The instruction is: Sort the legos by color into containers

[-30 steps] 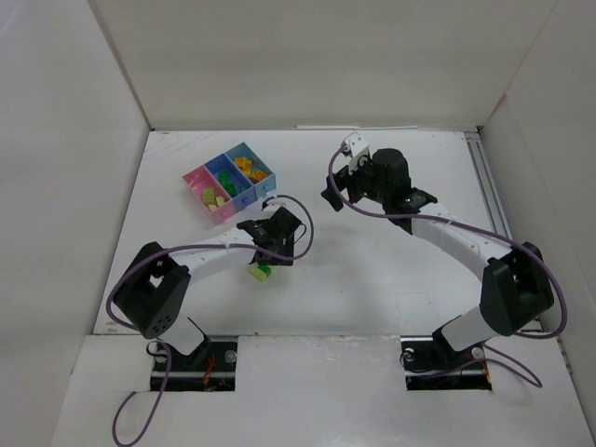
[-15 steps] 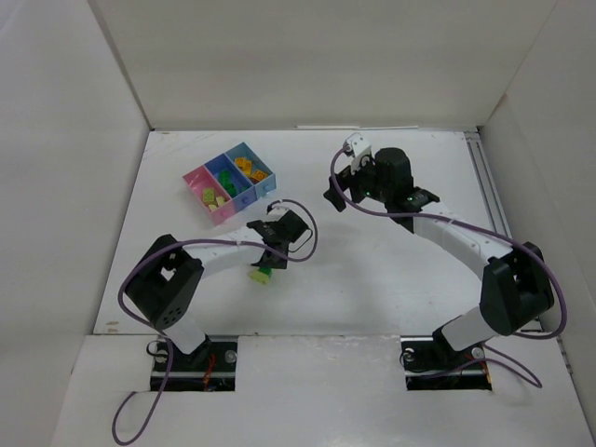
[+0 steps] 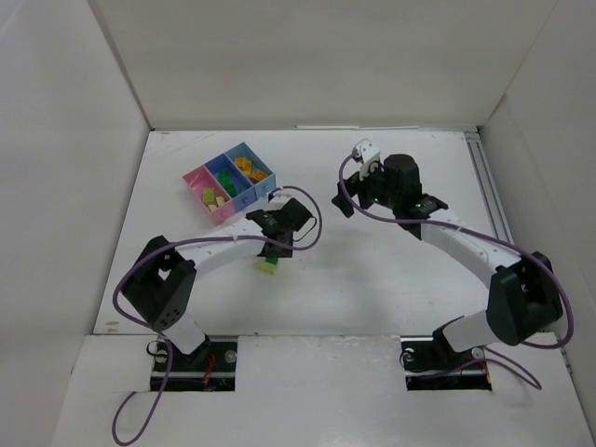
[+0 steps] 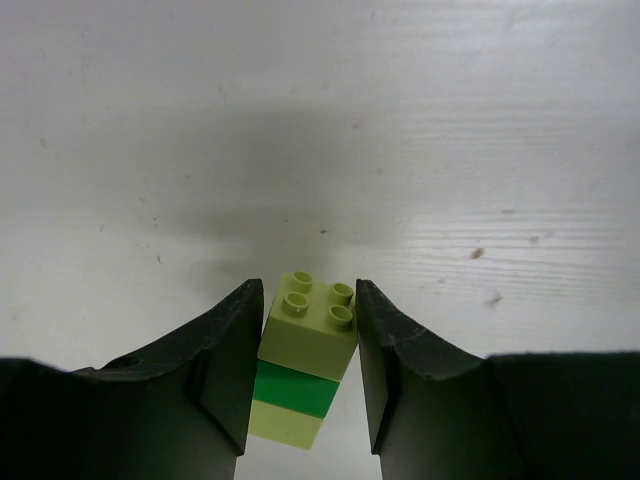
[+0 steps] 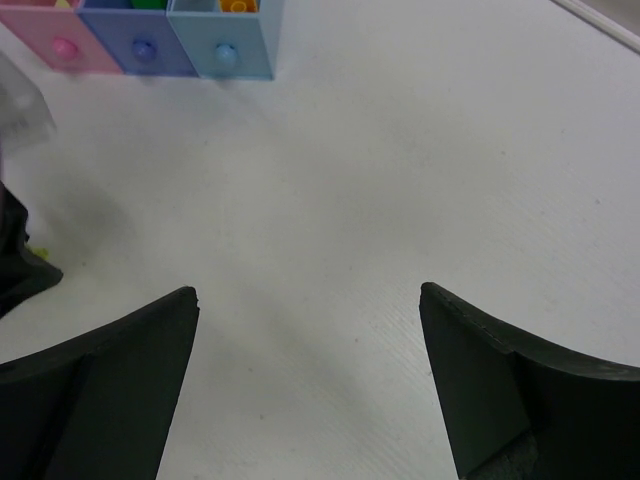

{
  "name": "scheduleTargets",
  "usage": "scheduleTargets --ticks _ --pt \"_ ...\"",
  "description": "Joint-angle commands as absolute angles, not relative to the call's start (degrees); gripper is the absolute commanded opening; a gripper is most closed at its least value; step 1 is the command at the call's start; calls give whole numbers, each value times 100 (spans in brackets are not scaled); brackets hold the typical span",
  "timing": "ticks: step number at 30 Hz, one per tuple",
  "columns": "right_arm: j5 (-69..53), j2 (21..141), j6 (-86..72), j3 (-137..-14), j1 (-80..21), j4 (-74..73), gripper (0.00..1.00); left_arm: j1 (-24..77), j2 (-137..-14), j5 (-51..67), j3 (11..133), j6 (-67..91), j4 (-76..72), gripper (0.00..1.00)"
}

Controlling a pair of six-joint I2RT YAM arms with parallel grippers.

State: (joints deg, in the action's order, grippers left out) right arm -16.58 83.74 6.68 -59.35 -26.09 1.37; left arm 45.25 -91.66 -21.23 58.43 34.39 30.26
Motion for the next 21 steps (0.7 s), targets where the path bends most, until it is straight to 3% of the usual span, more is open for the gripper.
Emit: scheduleTargets --ticks 1,5,10,21 --pt "-1706 7736 694 -5696 -2505 220 96 4474 -8553 -2382 6538 3875 3305 15" --pt "-1652 7129 624 -5213 -2505 220 98 4377 -8201 -2461 6987 4200 3086 15" --pt "-2538 6654 676 -4781 -2505 368 100 4377 -7884 -2575 7216 4947 2490 16" --pt "-3128 6995 90 -5053 -3550 1588 100 4746 -6944 -2812 6188 5748 414 19"
